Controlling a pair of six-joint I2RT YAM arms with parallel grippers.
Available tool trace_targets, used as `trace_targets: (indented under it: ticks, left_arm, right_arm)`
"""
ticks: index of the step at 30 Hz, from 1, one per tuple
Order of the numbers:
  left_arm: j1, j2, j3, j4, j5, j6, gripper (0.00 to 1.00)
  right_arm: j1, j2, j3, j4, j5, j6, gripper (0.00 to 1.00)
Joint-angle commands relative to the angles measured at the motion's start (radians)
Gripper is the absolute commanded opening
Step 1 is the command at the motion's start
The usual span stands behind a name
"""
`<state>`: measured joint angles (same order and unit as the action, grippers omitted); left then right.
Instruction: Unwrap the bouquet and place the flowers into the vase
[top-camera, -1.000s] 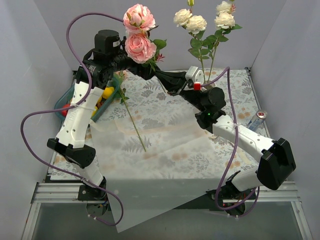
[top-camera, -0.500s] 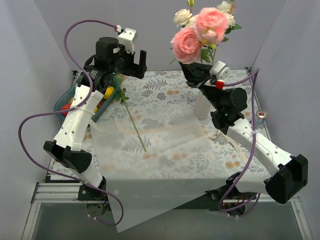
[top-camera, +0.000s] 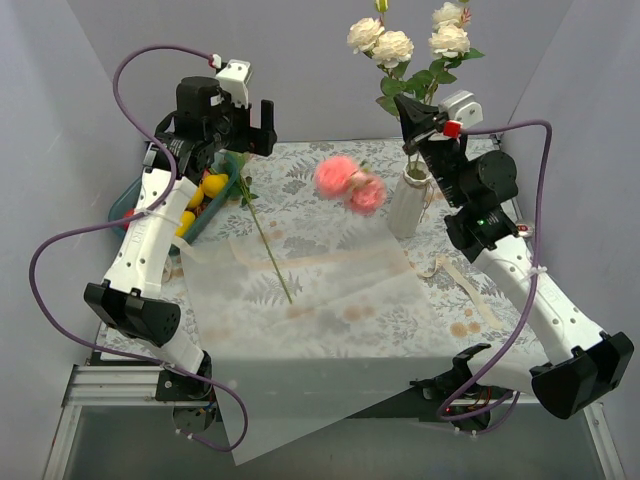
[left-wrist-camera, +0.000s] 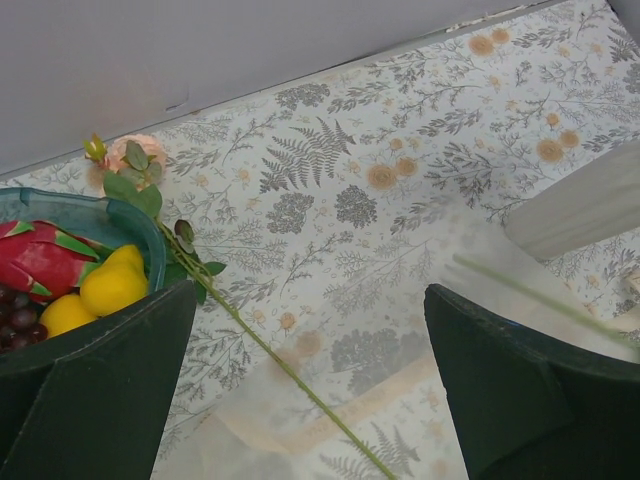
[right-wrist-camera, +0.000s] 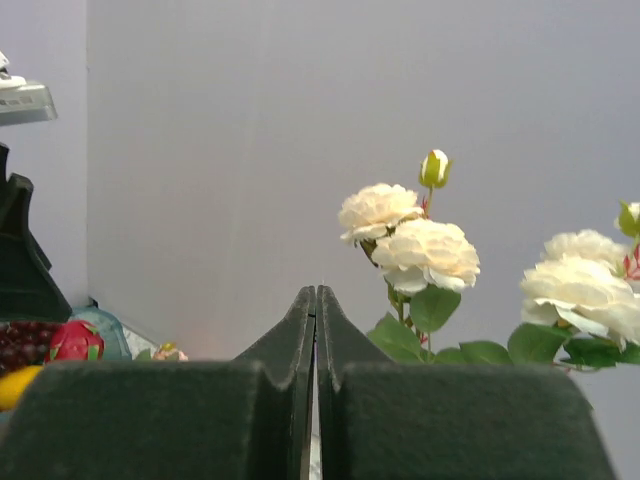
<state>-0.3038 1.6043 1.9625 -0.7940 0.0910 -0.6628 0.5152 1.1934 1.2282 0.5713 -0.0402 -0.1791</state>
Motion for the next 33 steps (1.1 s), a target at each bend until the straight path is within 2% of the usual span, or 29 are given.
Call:
trace_targets:
  ticks: [1, 6, 7, 12, 13, 14, 16, 19, 20, 23, 24, 26, 30, 33]
  left_arm:
    - [-0.001, -0.069, -0.031, 0.022, 0.041, -0.006, 0.98]
    - [-0.001, -0.078, -0.077, 0.022, 0.076, 0.000, 0.98]
    - [-0.001, -0.081, -0.085, 0.021, 0.087, 0.006, 0.98]
    - [0.006, -0.093, -0.108, 0.010, 0.096, 0.015, 0.98]
    - [0.009, -0.095, -0.103, 0.003, 0.098, 0.017, 0.98]
    - [0.017, -0.096, -0.100, -0.002, 0.098, 0.019, 0.98]
    - [0.025, -0.101, -0.102, -0.004, 0.099, 0.022, 0.98]
    - [0.045, -0.110, -0.109, 0.001, 0.098, 0.020, 0.98]
    - [0.063, -0.110, -0.114, 0.002, 0.101, 0.016, 0.98]
    - [0.127, -0.107, -0.113, -0.001, 0.157, -0.007, 0.98]
    - [0.146, -0.104, -0.114, -0.007, 0.177, -0.014, 0.98]
    - [0.196, -0.092, -0.125, -0.011, 0.222, -0.017, 0.98]
    - [0.232, -0.095, -0.190, -0.002, 0.276, 0.014, 0.98]
    - [0.242, -0.101, -0.241, -0.005, 0.320, 0.037, 0.98]
  right_arm:
    - [-0.007, -0.048, 0.053, -0.148, 0.094, -0.023, 0.01]
    - [-0.011, -0.042, 0.054, -0.229, 0.046, 0.050, 0.01]
    - [-0.011, -0.031, 0.056, -0.244, -0.005, 0.058, 0.01]
    - [-0.012, 0.110, 0.155, -0.511, -0.174, 0.043, 0.02]
    - [-0.012, 0.132, 0.174, -0.559, -0.237, 0.005, 0.09]
    - [-0.011, 0.150, 0.198, -0.656, -0.257, -0.009, 0.22]
    - [0.005, 0.204, 0.226, -0.753, -0.251, -0.051, 0.29]
    - [0.067, 0.219, 0.177, -0.846, -0.237, -0.160, 0.41]
    - [0.095, 0.215, 0.147, -0.863, -0.225, -0.274, 0.45]
    - [0.228, 0.163, -0.010, -0.860, -0.194, -0.503, 0.50]
    - [0.255, 0.152, -0.094, -0.844, -0.205, -0.643, 0.50]
    - [0.302, 0.152, -0.140, -0.775, -0.213, -0.707, 0.52]
    - [0.387, 0.285, -0.063, -0.852, -0.173, -0.861, 0.52]
    - [0.410, 0.383, -0.019, -0.896, -0.179, -0.917, 0.51]
